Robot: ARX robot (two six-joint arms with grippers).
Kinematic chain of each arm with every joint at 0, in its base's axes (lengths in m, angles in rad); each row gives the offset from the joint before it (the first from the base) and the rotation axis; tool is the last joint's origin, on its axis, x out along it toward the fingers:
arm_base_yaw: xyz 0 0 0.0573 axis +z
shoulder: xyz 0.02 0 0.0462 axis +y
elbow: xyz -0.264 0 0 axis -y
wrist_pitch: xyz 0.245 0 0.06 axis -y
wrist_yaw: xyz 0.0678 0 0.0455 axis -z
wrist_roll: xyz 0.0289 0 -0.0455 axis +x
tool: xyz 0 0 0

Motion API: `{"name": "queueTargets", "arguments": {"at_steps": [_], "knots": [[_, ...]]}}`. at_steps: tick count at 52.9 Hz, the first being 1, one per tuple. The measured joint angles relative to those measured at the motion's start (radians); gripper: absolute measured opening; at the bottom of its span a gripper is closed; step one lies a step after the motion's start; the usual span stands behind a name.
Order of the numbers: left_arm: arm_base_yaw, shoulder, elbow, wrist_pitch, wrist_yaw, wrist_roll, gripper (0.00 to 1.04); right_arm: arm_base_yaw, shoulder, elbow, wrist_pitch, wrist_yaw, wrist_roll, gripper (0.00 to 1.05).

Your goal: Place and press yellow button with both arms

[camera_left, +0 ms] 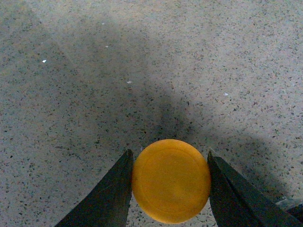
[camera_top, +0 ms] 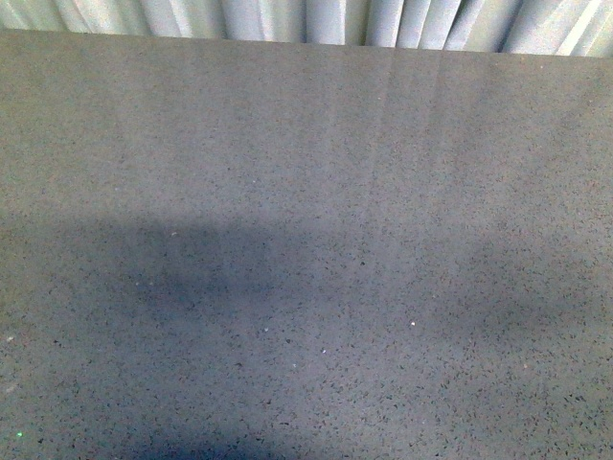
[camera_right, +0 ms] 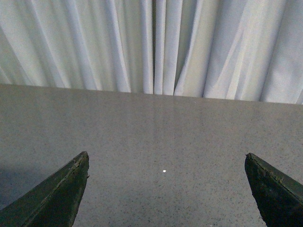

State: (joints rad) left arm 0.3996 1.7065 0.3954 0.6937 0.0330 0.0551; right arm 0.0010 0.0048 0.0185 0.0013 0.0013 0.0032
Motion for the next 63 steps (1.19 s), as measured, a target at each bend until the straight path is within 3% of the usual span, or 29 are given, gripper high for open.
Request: {"name": "queueTargets", "arguments": {"at_steps": [16,22,26,33,41,49,56,63], "knots": [[0.010,-0.022,0.001,-0.037,0.002,0.005,0.37,0.000,0.000,0.000,0.000,0.000,0.000,0.96],[0.009,-0.127,0.026,-0.144,0.013,0.011,0.36,0.000,0.000,0.000,0.000,0.000,0.000,0.96],[-0.039,-0.231,0.086,-0.224,0.007,0.012,0.36,0.000,0.000,0.000,0.000,0.000,0.000,0.96],[-0.176,-0.316,0.176,-0.303,-0.010,-0.011,0.36,0.000,0.000,0.000,0.000,0.000,0.000,0.96],[-0.534,-0.246,0.257,-0.333,-0.071,-0.086,0.36,0.000,0.000,0.000,0.000,0.000,0.000,0.96],[-0.766,-0.100,0.316,-0.304,-0.114,-0.135,0.36,0.000,0.000,0.000,0.000,0.000,0.000,0.96],[-0.902,0.018,0.363,-0.274,-0.138,-0.172,0.36,0.000,0.000,0.000,0.000,0.000,0.000,0.96],[-0.962,0.093,0.378,-0.251,-0.148,-0.205,0.36,0.000,0.000,0.000,0.000,0.000,0.000,0.96]]}}
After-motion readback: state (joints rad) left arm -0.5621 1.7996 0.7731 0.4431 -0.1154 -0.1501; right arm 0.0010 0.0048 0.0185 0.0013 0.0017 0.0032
